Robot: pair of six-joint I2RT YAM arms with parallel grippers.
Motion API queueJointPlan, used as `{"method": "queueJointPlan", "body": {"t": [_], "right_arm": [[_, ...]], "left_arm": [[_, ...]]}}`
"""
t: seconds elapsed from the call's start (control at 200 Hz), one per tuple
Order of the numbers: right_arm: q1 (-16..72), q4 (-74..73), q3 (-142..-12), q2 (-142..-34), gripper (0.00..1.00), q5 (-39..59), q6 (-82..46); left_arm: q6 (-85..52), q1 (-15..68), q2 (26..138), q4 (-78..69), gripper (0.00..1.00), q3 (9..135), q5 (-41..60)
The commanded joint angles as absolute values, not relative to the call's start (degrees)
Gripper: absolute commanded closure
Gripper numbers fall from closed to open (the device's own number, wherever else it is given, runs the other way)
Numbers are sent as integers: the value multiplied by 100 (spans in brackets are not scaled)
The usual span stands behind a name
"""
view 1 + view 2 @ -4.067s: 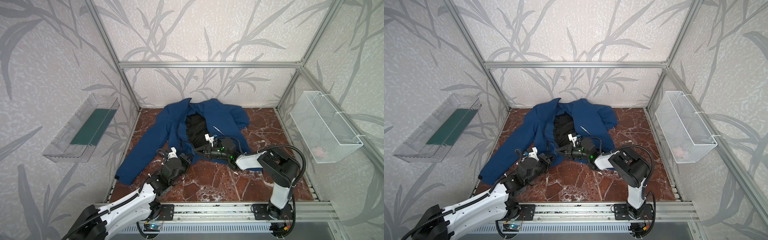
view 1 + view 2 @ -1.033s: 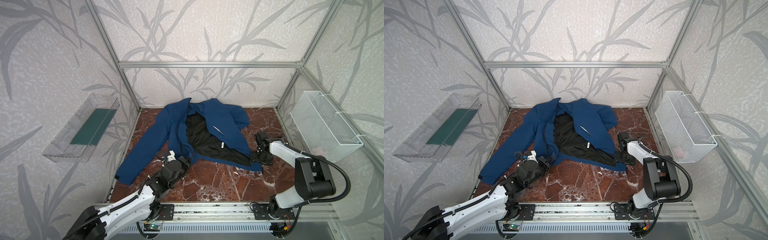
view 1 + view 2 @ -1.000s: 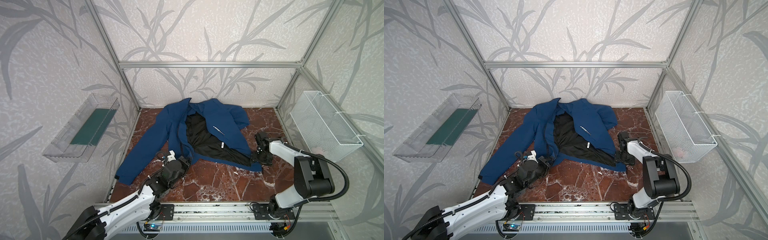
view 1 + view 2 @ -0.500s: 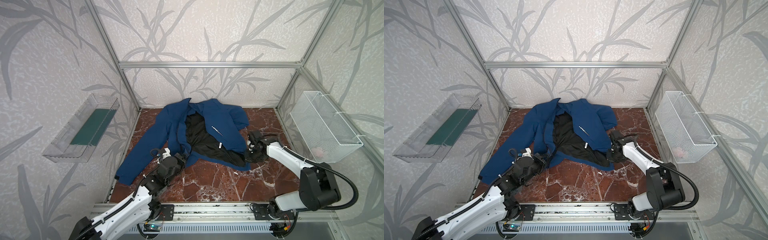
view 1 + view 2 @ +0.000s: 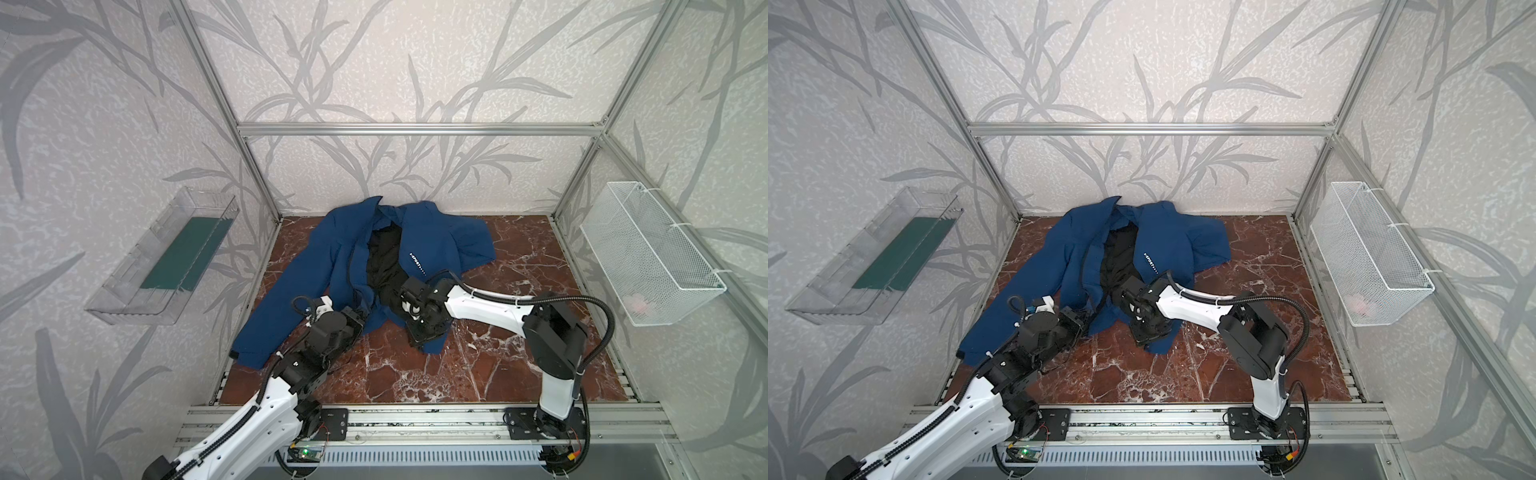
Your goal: Zip up the jacket
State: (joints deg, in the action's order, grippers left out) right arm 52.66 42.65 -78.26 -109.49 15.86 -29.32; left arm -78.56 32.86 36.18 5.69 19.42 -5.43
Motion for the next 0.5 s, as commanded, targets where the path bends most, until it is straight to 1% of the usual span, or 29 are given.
{"method": "queueJointPlan", "body": {"t": [0.0,0.025,0.09,0.15,0.255,0.31,0.41,0.495], "right_arm": [[5243,3741,-7873,-10937,40,2601,-3130],[5230,3489,-7784,-10913,38,2784,-3217],[5212,3188,-7625,-10802,36,2920,-3379],[5210,3168,-7521,-10670,36,2671,-3447],[5203,3510,-7414,-10500,36,1949,-3611],[5210,3710,-7377,-10493,36,1697,-3921],[5275,3618,-7149,-10355,36,1532,-4210],[5352,3320,-6878,-10104,34,1425,-4488]], "left_arm": [[-7857,3241,3330,938,100,1782,-621],[-7877,3236,3254,982,100,1759,-638],[-7914,3223,3070,1149,100,1685,-674],[-7928,3219,2919,1266,100,1646,-689],[-7977,3213,2775,1327,100,1553,-686],[-7974,3216,2769,1327,100,1530,-688],[-7948,3212,2836,1294,100,1543,-691],[-7906,3214,2938,1259,100,1560,-641]]}}
